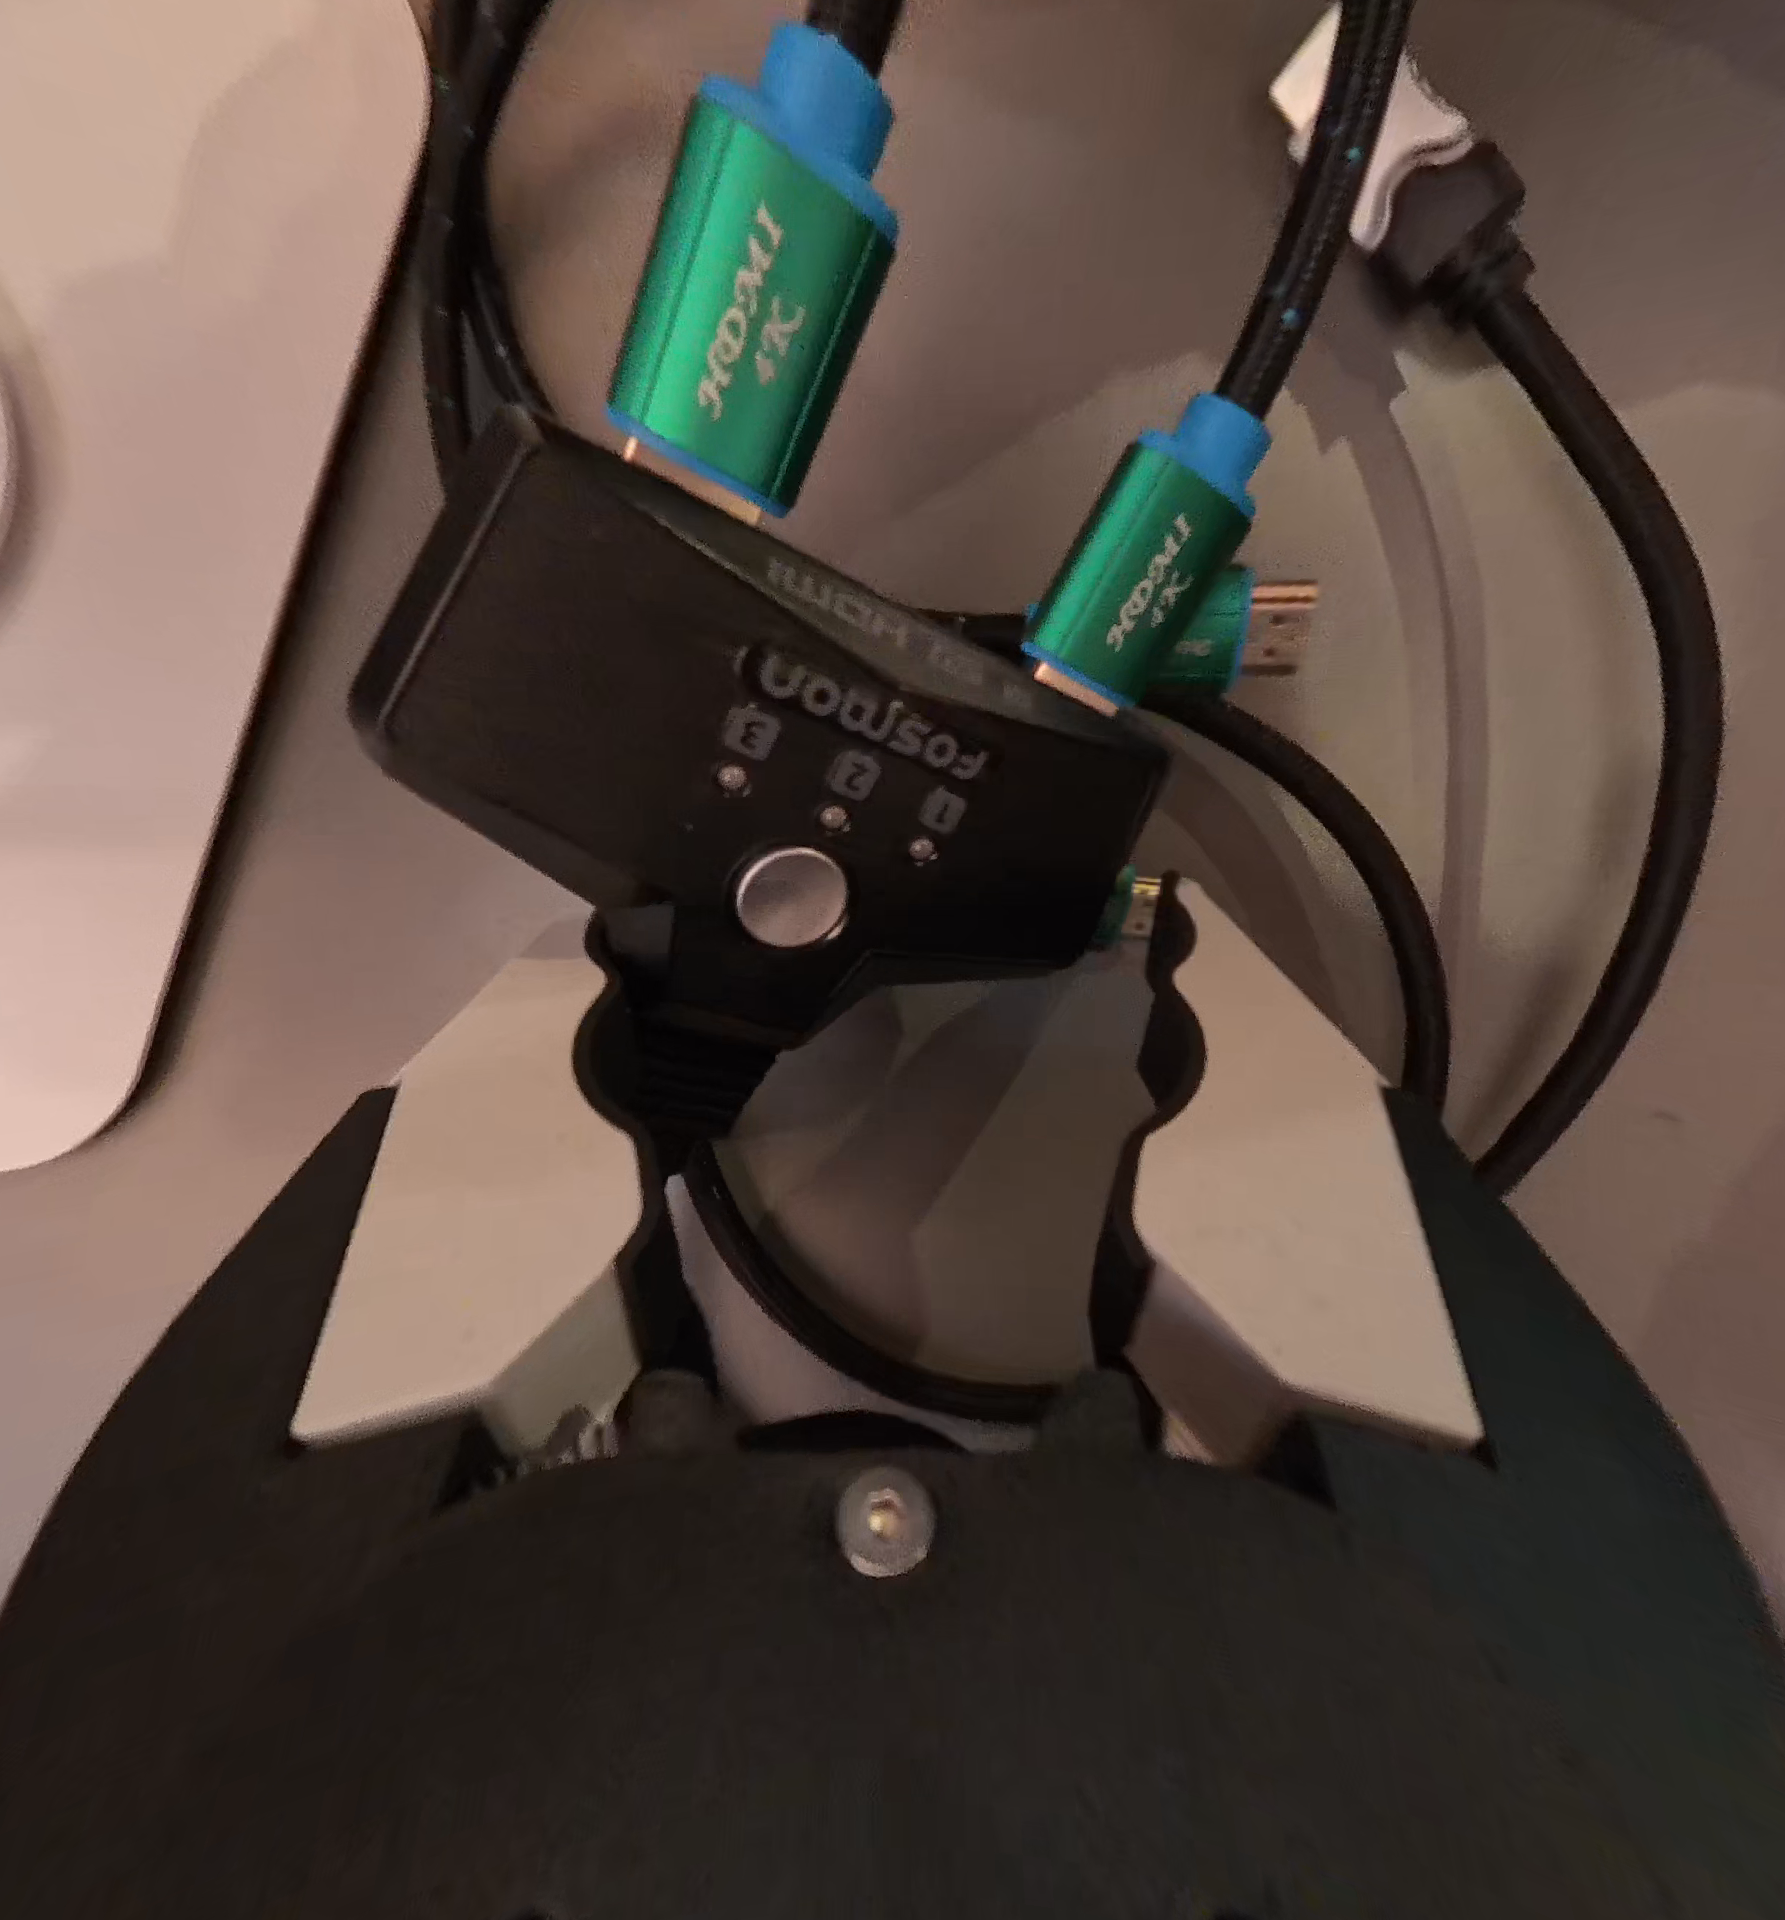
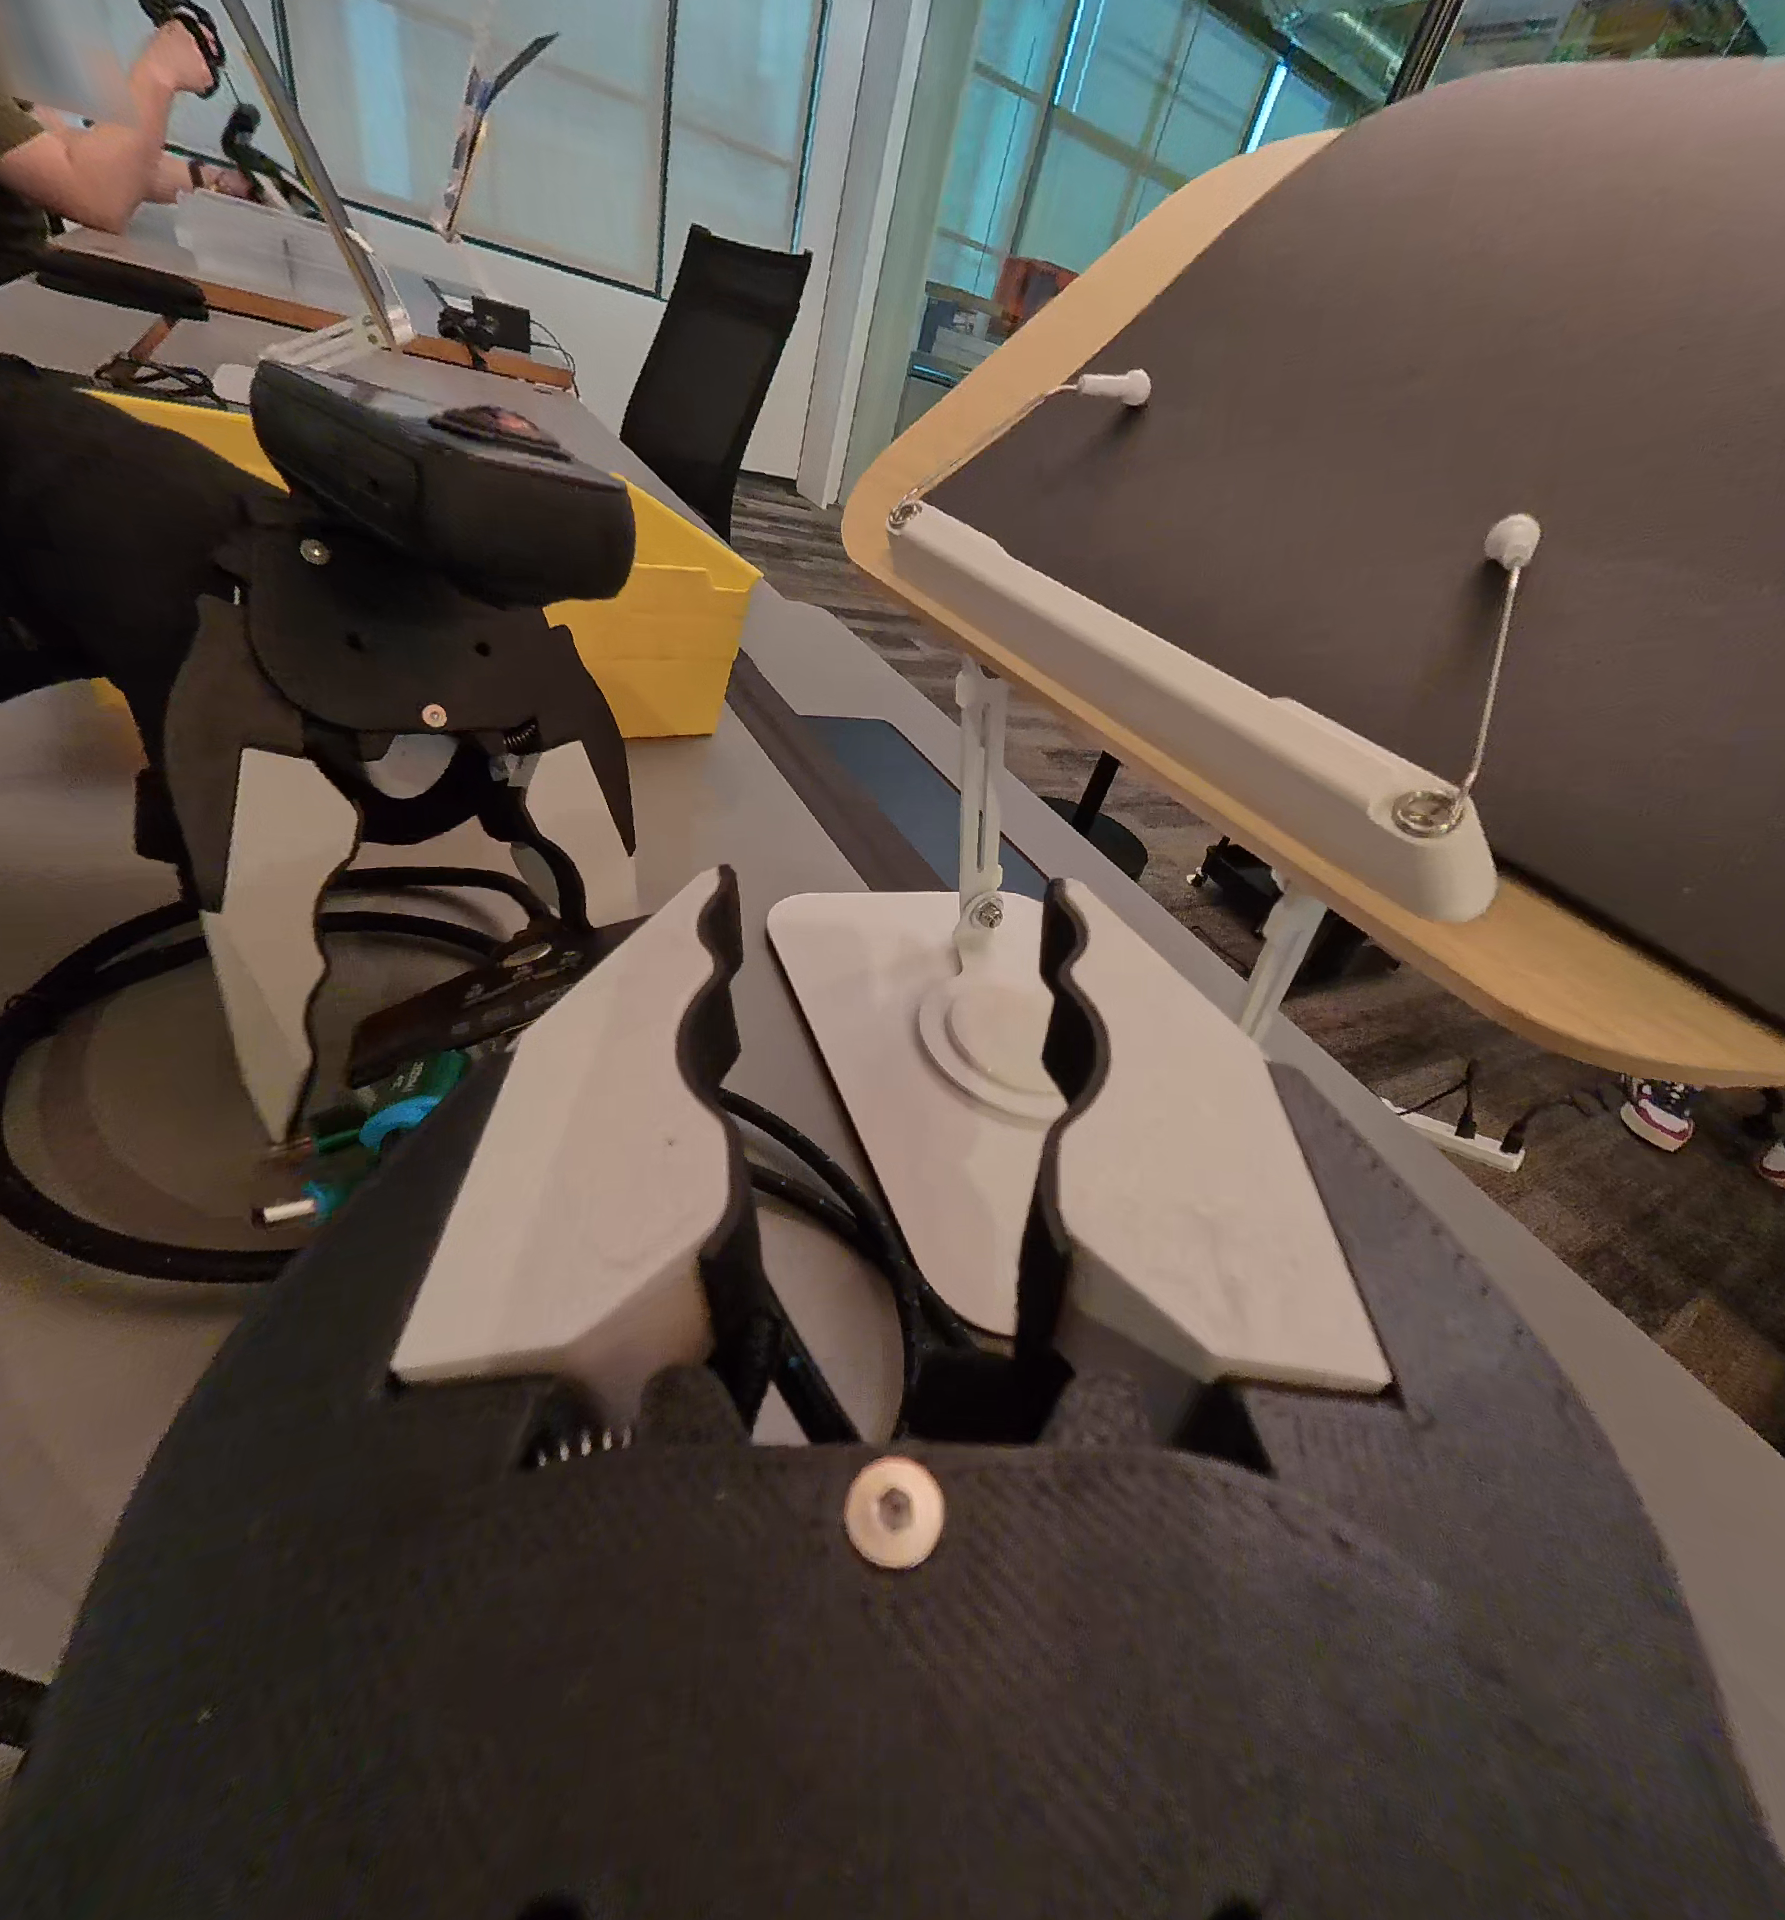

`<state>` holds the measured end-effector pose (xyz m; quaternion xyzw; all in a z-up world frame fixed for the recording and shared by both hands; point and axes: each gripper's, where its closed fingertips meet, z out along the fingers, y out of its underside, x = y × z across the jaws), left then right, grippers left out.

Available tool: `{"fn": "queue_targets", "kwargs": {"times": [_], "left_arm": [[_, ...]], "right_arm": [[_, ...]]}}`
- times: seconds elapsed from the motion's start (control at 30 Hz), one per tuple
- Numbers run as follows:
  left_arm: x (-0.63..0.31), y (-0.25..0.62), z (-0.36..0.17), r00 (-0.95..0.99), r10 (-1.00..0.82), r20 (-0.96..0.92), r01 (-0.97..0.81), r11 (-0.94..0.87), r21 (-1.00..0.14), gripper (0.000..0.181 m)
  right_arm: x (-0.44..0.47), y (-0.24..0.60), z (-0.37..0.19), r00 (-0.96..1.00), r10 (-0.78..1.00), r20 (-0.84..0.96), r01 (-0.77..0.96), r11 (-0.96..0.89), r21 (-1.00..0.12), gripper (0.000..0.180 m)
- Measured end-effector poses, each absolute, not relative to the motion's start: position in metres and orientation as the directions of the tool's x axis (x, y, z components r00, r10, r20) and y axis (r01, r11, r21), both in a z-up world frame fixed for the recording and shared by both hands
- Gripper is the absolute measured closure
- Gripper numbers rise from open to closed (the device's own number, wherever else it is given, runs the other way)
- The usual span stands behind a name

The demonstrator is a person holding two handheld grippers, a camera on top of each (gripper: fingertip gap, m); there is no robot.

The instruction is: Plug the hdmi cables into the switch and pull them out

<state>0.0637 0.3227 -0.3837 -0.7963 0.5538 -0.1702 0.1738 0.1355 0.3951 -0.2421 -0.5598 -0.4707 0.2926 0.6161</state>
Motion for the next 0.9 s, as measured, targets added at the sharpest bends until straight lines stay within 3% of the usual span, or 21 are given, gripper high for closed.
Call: {"fn": "queue_targets", "kwargs": {"times": [0.03, 0.23, 0.5, 0.8, 0.9], "left_arm": [[0.061, 0.32, -0.384, 0.321, -0.944, 0.077, -0.832, -0.32, -0.454, 0.082], [0.05, 0.31, -0.379, 0.299, -0.947, 0.116, -0.843, -0.319, -0.433, 0.091], [0.036, 0.297, -0.382, 0.285, -0.945, 0.161, -0.866, -0.326, -0.38, 0.114], [0.02, 0.299, -0.368, 0.343, -0.926, 0.158, -0.844, -0.377, -0.38, 0.108], [0.009, 0.301, -0.348, 0.367, -0.923, 0.116, -0.83, -0.381, -0.406, 0.108]], "right_arm": [[0.135, 0.394, -0.241, 0.382, 0.885, 0.265, 0.174, 0.212, -0.962, 0.123], [0.124, 0.384, -0.238, 0.344, 0.871, 0.35, 0.247, 0.276, -0.929, 0.122], [0.105, 0.352, -0.25, 0.151, 0.948, 0.279, 0.4, 0.199, -0.894, 0.116], [0.065, 0.319, -0.29, -0.098, 0.987, 0.125, 0.669, 0.158, -0.727, 0.074], [0.053, 0.319, -0.314, -0.175, 0.981, 0.082, 0.762, 0.188, -0.62, 0.072]]}}
